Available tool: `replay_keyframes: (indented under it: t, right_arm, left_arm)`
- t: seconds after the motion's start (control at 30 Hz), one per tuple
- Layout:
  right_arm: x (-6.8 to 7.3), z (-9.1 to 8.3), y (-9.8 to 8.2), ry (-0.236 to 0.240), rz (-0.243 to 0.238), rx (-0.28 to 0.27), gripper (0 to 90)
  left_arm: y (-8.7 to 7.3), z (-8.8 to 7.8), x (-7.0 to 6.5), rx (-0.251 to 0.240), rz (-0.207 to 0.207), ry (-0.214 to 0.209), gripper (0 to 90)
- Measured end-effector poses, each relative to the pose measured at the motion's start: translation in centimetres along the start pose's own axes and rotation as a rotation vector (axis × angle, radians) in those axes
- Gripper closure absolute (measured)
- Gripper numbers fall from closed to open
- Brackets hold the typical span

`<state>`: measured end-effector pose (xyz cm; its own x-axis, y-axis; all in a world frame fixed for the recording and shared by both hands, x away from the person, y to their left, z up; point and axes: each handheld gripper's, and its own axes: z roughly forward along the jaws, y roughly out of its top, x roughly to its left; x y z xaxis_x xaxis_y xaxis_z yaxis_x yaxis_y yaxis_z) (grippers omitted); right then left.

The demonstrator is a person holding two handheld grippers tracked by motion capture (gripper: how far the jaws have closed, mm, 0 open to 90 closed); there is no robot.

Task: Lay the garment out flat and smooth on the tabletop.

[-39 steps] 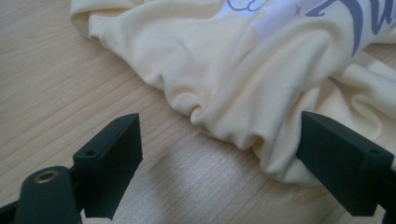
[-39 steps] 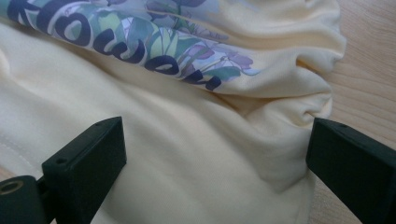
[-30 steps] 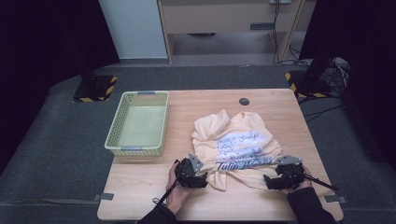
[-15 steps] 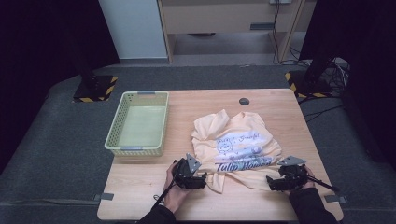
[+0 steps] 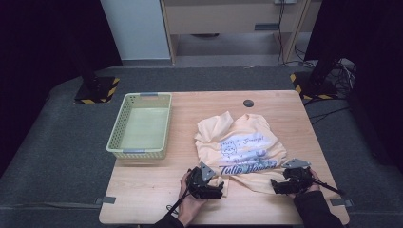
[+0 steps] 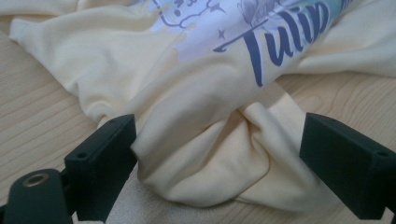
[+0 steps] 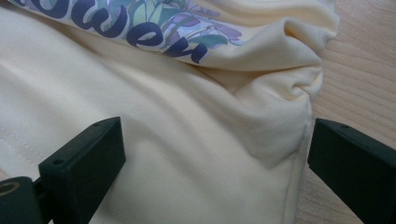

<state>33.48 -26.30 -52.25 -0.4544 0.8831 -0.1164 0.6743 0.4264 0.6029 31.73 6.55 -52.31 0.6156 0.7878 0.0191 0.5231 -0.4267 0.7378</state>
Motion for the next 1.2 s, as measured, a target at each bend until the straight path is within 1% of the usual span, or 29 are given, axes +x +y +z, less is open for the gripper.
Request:
replay_keyframes:
  t: [0.03,0.07,0.1,0.17,0.27,0.33,0.4,0.43,0.5,0.57,0.67,0.77,0.83,0.9,0.93,0.97,1.0,1.03,1.07,1.13,1.2]
  right_arm:
    - [0.0,0.0,0.0,0.0,0.0,0.0,4.0]
    - [0.0,0.0,0.0,0.0,0.0,0.0,4.0]
    - [0.0,0.0,0.0,0.0,0.0,0.001,4.0]
    - [0.0,0.0,0.0,0.0,0.0,0.001,4.0]
    - [0.0,-0.1,-0.1,0.001,-0.008,0.001,3.9]
    - [-0.1,-0.1,-0.2,0.005,-0.003,0.002,3.8]
    - [-0.3,-0.2,-0.3,0.006,0.0,0.001,3.8]
    - [-0.3,-0.2,-0.3,0.006,0.0,0.001,3.8]
    - [-0.4,-0.3,-0.5,0.006,0.003,0.003,3.8]
    - [-0.4,-0.6,-0.8,0.0,-0.007,0.002,3.8]
    - [-0.5,-0.8,-1.2,0.002,-0.004,0.003,3.8]
    - [-0.8,-1.0,-1.5,0.009,0.003,0.003,3.8]
    - [-0.8,-1.1,-1.6,0.014,0.006,0.005,3.7]
    - [-0.8,-1.3,-1.6,0.017,0.001,0.002,5.0]
    - [-0.8,-1.4,-1.5,0.016,0.004,-0.008,5.5]
    - [-0.9,-1.6,-1.4,0.016,0.012,-0.025,5.6]
    - [-1.1,-1.8,-1.4,0.016,0.024,-0.043,5.9]
    - [-1.3,-2.0,-1.4,0.011,0.036,-0.06,6.2]
    - [-1.5,-1.9,-1.4,-0.002,0.044,-0.062,6.2]
    - [-1.6,-1.8,-1.4,-0.006,0.039,-0.056,6.2]
    - [-1.6,-1.5,-1.5,-0.015,0.03,-0.034,6.1]
  left_arm:
    - [-0.1,0.1,-0.2,0.007,0.014,0.008,10.7]
    - [-0.2,0.2,-0.3,0.021,0.037,0.018,9.8]
    - [-0.3,0.5,-0.6,0.05,0.076,0.044,9.4]
    - [-0.4,0.5,-0.7,0.05,0.082,0.046,8.7]
    - [-0.5,0.1,-0.5,0.07,0.084,0.055,8.4]
    - [-0.7,-0.3,-0.3,0.085,0.089,0.058,8.3]
    - [-0.8,-0.7,0.0,0.096,0.113,0.061,8.3]
    - [-0.9,-0.9,0.1,0.103,0.126,0.059,8.3]
    - [-1.1,-1.4,0.6,0.124,0.148,0.031,8.3]
    - [-1.3,-1.8,1.1,0.136,0.174,0.014,8.0]
    - [-1.6,-2.3,1.9,0.144,0.21,-0.001,8.0]
    - [-2.0,-2.7,2.7,0.151,0.222,-0.027,8.0]
    - [-2.3,-3.0,3.2,0.155,0.218,-0.045,7.9]
    - [-2.4,-3.2,3.5,0.168,0.209,-0.048,7.8]
    - [-2.4,-3.3,3.7,0.176,0.191,-0.053,7.5]
    - [-2.5,-3.4,3.9,0.178,0.158,-0.064,7.6]
    - [-2.6,-3.6,4.1,0.177,0.136,-0.075,7.6]
    - [-2.7,-3.6,4.2,0.177,0.115,-0.077,7.7]
    - [-2.7,-3.6,4.2,0.178,0.1,-0.074,7.5]
    - [-2.8,-3.6,4.1,0.179,0.094,-0.064,7.2]
    - [-2.8,-3.5,4.0,0.182,0.096,-0.059,6.8]
